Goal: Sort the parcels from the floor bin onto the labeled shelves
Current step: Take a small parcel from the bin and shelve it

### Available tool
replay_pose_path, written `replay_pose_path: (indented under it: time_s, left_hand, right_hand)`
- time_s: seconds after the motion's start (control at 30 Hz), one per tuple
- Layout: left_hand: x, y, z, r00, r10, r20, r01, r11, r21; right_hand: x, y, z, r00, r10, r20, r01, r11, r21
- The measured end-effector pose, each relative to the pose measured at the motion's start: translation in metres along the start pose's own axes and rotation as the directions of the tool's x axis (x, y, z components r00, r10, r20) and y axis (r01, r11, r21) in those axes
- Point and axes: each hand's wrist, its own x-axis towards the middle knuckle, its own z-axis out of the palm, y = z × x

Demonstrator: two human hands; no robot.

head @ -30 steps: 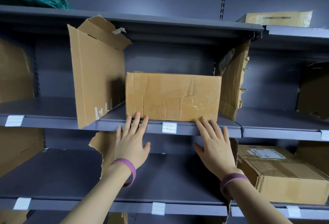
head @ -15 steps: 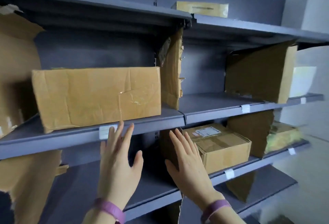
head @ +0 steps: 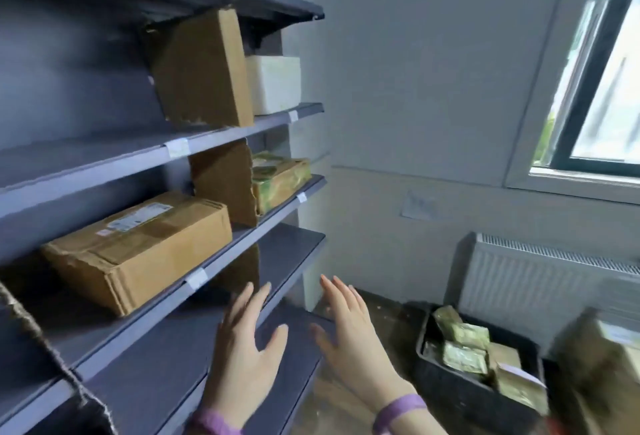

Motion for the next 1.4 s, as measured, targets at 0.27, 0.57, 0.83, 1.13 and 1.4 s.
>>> replay_pose_path:
  time_s: [0.27,0.57,0.83,1.13,1.4]
  left_hand:
    - [-0.012,0.069,0.198,0.955,-0.022,0.297,0.056,0.993,-0.106]
    - [0.007,0.133,0.369,0.829,-0.042,0.558,0.083,0.995,-0.048]
    - [0.075,0.144,0.498,0.724,0.003,0.69,0.055,0.997,-0.062]
    - [0.174,0.13,0.669,0.563,-0.045,0.826,0.023,0.999,0.038]
    - [0.201,0.084,0.805,0.467,-0.204,0.86,-0.019,0.97,0.24]
  right_hand:
    - [-0.06,0.185,-0.086,0.965,0.251,-0.077,-0.253,0.967,-0.027]
    - [-0.092,0.339,-0.171,0.819,0.557,-0.141,-0.565,0.825,-0.023]
    - [-0.063,0.446,-0.195,0.697,0.7,-0.156,-0.71,0.704,-0.018]
    - [0.007,0.588,-0.197,0.548,0.834,-0.068,-0.836,0.543,-0.077]
    - [0.027,0.726,-0.163,0.443,0.889,0.113,-0.886,0.454,-0.094]
